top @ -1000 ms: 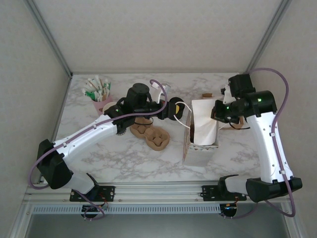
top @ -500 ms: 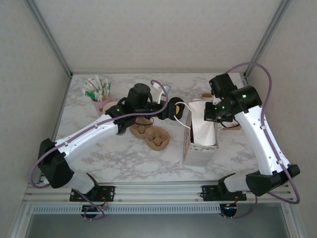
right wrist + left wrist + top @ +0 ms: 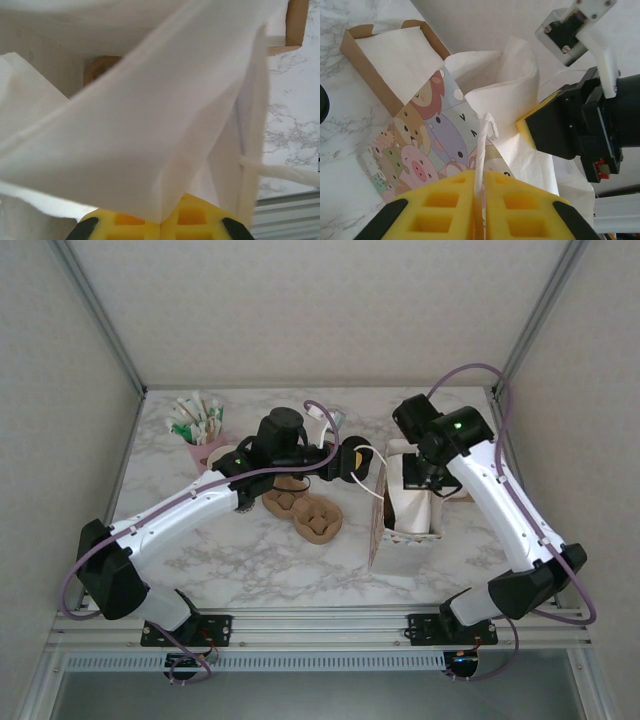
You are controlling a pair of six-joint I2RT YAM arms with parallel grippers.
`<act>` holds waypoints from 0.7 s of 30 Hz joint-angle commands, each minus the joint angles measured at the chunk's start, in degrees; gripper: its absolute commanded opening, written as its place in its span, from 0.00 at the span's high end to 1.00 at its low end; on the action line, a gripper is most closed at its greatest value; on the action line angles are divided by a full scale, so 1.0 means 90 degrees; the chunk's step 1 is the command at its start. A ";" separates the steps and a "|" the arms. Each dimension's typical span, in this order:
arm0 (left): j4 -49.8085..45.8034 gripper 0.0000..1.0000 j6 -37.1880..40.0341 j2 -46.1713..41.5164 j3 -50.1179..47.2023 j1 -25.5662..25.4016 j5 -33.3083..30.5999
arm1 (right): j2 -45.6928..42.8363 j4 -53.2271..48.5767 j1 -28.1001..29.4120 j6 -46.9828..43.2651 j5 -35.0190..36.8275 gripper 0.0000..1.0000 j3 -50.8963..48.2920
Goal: Pack the takeout coffee
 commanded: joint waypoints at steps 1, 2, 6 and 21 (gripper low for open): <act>0.0000 0.86 0.0086 0.0010 0.0190 -0.0048 -0.0109 | 0.0120 -0.0095 0.0135 0.0168 0.0094 1.00 -0.0133; -0.0001 0.86 0.0088 0.0022 0.0206 -0.0048 -0.0099 | 0.0146 -0.0065 0.0153 0.0187 0.0082 1.00 -0.0181; 0.0003 0.87 0.0097 0.0025 0.0207 -0.0048 -0.0089 | 0.0192 0.0042 0.0211 0.0260 0.0002 1.00 -0.0398; 0.0005 0.87 0.0110 0.0017 0.0175 -0.0034 -0.0104 | 0.0378 0.0515 0.0210 0.0360 -0.0080 1.00 -0.1135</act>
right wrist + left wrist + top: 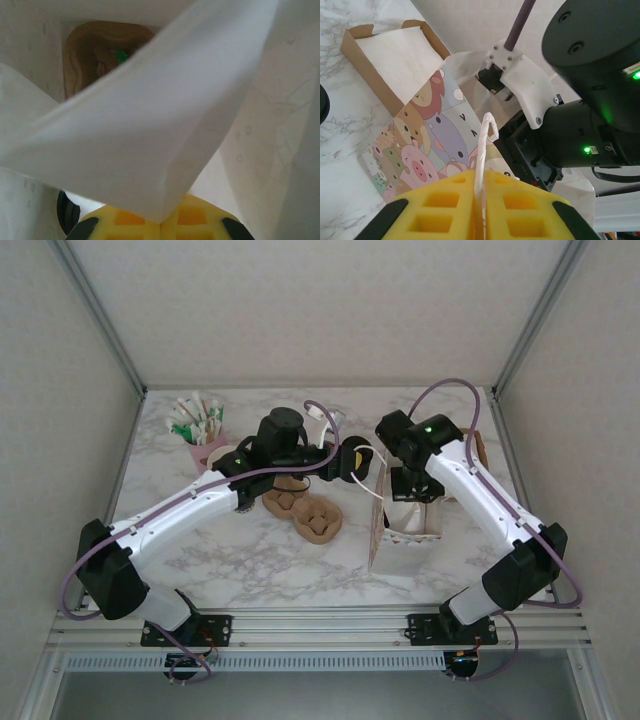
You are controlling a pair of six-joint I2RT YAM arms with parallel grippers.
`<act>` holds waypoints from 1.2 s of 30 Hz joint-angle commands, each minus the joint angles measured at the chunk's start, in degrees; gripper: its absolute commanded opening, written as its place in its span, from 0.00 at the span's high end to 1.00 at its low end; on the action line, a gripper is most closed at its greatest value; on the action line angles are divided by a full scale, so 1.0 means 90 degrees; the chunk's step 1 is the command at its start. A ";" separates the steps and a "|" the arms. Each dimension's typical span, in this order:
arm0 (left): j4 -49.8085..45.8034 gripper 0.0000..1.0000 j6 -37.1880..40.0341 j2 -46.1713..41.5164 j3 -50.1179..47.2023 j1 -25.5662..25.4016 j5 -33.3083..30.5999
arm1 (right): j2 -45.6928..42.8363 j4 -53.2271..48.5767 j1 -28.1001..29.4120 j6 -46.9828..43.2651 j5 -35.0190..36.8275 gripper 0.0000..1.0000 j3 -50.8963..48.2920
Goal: Pack the takeout coffee
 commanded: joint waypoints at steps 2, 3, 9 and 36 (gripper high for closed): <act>0.0009 0.87 0.0108 0.0024 0.0169 -0.0039 -0.0099 | 0.0053 0.0174 0.0061 0.0142 -0.0040 1.00 -0.0227; 0.0011 0.87 0.0107 0.0024 0.0168 -0.0039 -0.0098 | 0.0048 0.0228 0.0058 0.0154 -0.0056 1.00 -0.0298; 0.0000 0.87 0.0119 0.0014 0.0176 -0.0037 -0.0098 | -0.0049 0.0514 0.0059 0.0199 -0.0081 1.00 -0.0611; 0.0095 0.77 -0.0011 -0.0130 0.0206 -0.0026 -0.0421 | -0.0766 0.0528 0.0058 0.0018 -0.0113 0.62 -0.0111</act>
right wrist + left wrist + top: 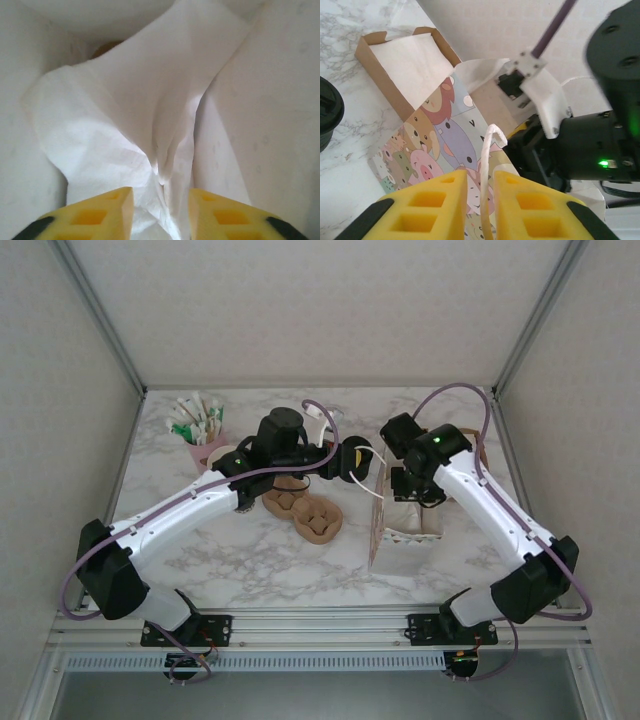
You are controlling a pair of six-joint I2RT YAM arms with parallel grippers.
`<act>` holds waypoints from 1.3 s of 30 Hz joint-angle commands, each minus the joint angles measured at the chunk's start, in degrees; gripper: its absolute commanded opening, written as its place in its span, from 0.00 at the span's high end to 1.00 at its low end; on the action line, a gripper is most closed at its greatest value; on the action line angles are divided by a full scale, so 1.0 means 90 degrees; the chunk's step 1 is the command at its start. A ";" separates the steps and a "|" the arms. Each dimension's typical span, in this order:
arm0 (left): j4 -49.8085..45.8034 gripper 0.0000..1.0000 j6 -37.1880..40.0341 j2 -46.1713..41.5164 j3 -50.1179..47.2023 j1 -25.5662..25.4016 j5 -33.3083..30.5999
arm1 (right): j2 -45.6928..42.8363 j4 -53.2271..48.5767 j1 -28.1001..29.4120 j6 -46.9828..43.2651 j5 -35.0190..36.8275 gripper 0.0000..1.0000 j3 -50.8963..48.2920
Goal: Pack the takeout coffee
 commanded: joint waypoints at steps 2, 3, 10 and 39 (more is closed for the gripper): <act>0.0096 0.76 -0.0016 -0.0144 0.0216 -0.0030 -0.0136 | -0.0315 -0.0227 0.0052 -0.0051 0.0010 0.60 0.0410; 0.0099 0.76 -0.0033 -0.0159 0.0216 -0.0021 -0.0159 | -0.0376 -0.0228 0.0055 -0.0073 -0.0009 0.58 0.0470; 0.0105 0.72 -0.0050 -0.0273 0.0207 -0.0023 -0.0303 | -0.0768 -0.0194 0.0046 -0.0221 -0.0064 0.45 0.0863; -0.0110 0.00 0.0400 -0.2441 -0.0317 -0.0024 -0.2856 | -0.2338 0.1332 0.0050 -0.1638 0.0738 0.01 0.2142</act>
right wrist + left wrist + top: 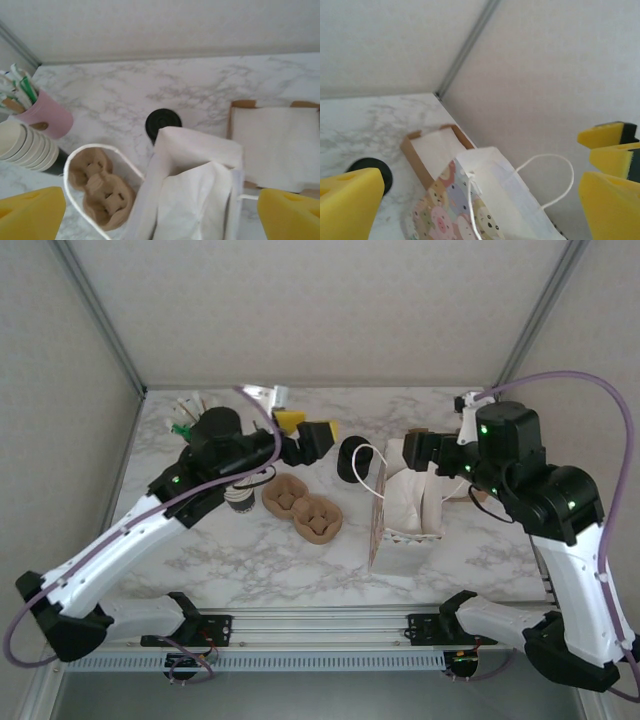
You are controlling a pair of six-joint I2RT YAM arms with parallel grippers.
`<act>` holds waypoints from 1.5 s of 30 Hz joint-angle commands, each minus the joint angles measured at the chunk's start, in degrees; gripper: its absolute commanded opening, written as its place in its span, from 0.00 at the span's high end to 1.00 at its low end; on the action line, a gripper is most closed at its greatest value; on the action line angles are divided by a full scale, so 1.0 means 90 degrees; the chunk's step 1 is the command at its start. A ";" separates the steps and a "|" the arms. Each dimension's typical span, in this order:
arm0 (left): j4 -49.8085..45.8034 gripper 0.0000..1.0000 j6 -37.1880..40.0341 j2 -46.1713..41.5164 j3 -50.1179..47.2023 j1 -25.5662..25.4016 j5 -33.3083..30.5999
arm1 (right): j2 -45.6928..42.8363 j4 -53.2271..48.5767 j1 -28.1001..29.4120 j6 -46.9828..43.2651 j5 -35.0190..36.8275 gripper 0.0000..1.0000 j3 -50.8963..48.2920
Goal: Pack the takeout coffee
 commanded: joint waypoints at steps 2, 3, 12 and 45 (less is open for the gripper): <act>-0.0119 0.00 0.0157 -0.0621 -0.0441 -0.0020 -0.1268 | -0.0121 0.0035 -0.0010 -0.0222 0.1303 0.01 0.0237; -0.0163 0.00 0.0150 -0.0756 -0.0523 -0.0010 -0.1456 | -0.0103 -0.0061 -0.0061 -0.0210 0.1499 0.01 0.0285; -0.0917 0.00 -0.0244 -0.1307 -0.0877 0.1183 -0.2035 | 0.0066 -0.0287 -0.1608 -0.0019 0.0933 0.01 0.0282; 0.0085 0.00 -0.1245 -0.2503 -0.4920 0.6768 -0.0756 | -0.0580 0.2956 -0.5896 0.0894 -0.1149 0.01 -0.5059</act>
